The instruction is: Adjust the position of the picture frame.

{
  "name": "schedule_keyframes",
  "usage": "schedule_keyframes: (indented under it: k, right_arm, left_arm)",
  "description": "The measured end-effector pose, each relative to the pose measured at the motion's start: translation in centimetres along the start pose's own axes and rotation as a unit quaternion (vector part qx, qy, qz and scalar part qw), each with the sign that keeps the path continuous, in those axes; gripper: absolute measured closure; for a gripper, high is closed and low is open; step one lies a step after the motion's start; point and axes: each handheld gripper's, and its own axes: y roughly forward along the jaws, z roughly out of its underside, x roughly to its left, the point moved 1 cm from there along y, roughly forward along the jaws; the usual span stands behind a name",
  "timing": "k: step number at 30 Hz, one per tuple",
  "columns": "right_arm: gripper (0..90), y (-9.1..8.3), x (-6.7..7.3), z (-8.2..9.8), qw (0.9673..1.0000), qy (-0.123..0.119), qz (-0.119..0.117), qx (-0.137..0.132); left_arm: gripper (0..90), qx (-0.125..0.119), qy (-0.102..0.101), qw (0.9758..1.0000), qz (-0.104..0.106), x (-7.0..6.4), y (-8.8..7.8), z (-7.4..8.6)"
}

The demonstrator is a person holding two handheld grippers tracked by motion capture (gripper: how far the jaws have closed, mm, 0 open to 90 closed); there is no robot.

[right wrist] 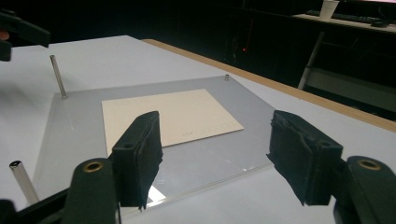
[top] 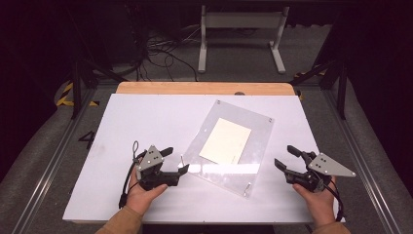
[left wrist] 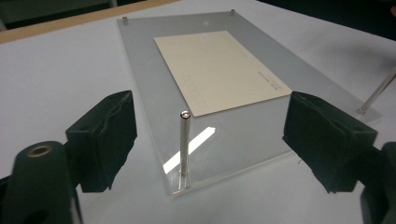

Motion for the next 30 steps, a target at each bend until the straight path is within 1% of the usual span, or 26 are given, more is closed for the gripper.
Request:
schedule_keyframes:
  k: [1,2,6,7,9,10,12,13,14,15,17,18,19,20,23,25,26,28,29,30]
  right_arm:
    - [34.7,0.0,0.0,0.0,1.0,0.0,-0.002,0.0]
    - [34.9,0.0,0.1,0.0,1.0,0.0,-0.003,0.002]
    - [36.6,-0.1,0.1,0.0,0.9999,0.003,-0.01,0.001]
    - [36.9,-0.1,0.1,0.0,0.9999,0.004,-0.012,0.001]
    - [38.2,-0.2,0.2,0.0,0.9999,0.004,-0.012,0.003]
    - [38.8,-0.2,0.2,0.0,0.9999,0.004,-0.012,0.004]
    - [40.5,-0.3,0.3,0.0,0.9999,0.002,-0.012,0.006]
    - [42.4,-0.3,0.3,0.0,0.9998,0.003,-0.017,0.007]
    - [42.9,-0.3,0.4,0.0,0.9997,0.006,-0.023,0.01]
    - [43.7,-0.3,0.4,0.0,0.9996,0.007,-0.025,0.014]
    - [44.1,-0.3,0.4,0.1,0.9995,0.007,-0.025,0.018]
    - [44.1,-0.3,0.4,0.1,0.9994,0.01,-0.027,0.022]
    - [44.5,-0.3,0.4,0.1,0.9992,0.011,-0.029,0.024]
    - [44.5,-0.3,0.4,0.1,0.9992,0.01,-0.029,0.025]
    - [44.7,-0.4,0.5,0.2,0.999,0.01,-0.034,0.029]
    - [44.8,-0.4,0.5,0.2,0.9989,0.009,-0.035,0.031]
    - [44.7,-0.4,0.5,0.2,0.9989,0.008,-0.035,0.031]
    - [44.6,-0.4,0.5,0.2,0.9987,0.009,-0.037,0.032]
    - [44.6,-0.4,0.5,0.3,0.9987,0.009,-0.038,0.033]
    - [44.5,-0.4,0.5,0.3,0.9986,0.011,-0.038,0.034]
  left_arm:
    - [20.7,0.005,-0.001,1.0,0.001,0.1,0.3,0.1]
    - [22.4,0.01,-0.007,0.9999,0.004,0.1,0.5,0.2]
    - [27.6,0.026,-0.003,0.9997,0.004,0.1,1.7,0.4]
    - [28.3,0.033,-0.003,0.9994,0.005,0.1,1.9,0.5]
    - [31.0,0.043,-0.005,0.9991,0.006,0.1,2.2,0.7]
    - [33.0,0.046,-0.004,0.9989,0.003,0.2,2.4,0.8]
    - [35.0,0.057,-0.01,0.9983,0.001,0.2,2.7,1.0]
    - [35.8,0.06,-0.01,0.9981,-0.002,0.3,2.9,1.1]
    - [38.3,0.064,-0.015,0.9978,-0.004,0.3,3.1,1.2]
    - [42.2,0.069,-0.012,0.9976,-0.003,0.3,3.1,1.2]
    - [48.1,0.068,-0.012,0.9976,-0.006,0.3,3.3,1.3]
    - [48.1,0.073,-0.008,0.9973,-0.004,0.3,3.4,1.4]
    - [52.1,0.074,-0.007,0.9972,-0.007,0.3,3.4,1.4]
    - [53.9,0.079,-0.006,0.9969,-0.008,0.3,3.6,1.5]
    - [63.4,0.086,-0.005,0.9962,-0.015,0.3,3.7,1.5]
    - [67.3,0.087,-0.007,0.996,-0.02,0.3,3.7,1.5]
    - [70.6,0.087,-0.012,0.9958,-0.024,0.4,3.7,1.5]
    - [79.0,0.086,-0.014,0.9957,-0.031,0.7,3.6,1.5]
    - [83.7,0.086,-0.019,0.9957,-0.029,0.8,3.5,1.5]
    - [83.9,0.088,-0.018,0.9956,-0.027,0.8,3.5,1.5]
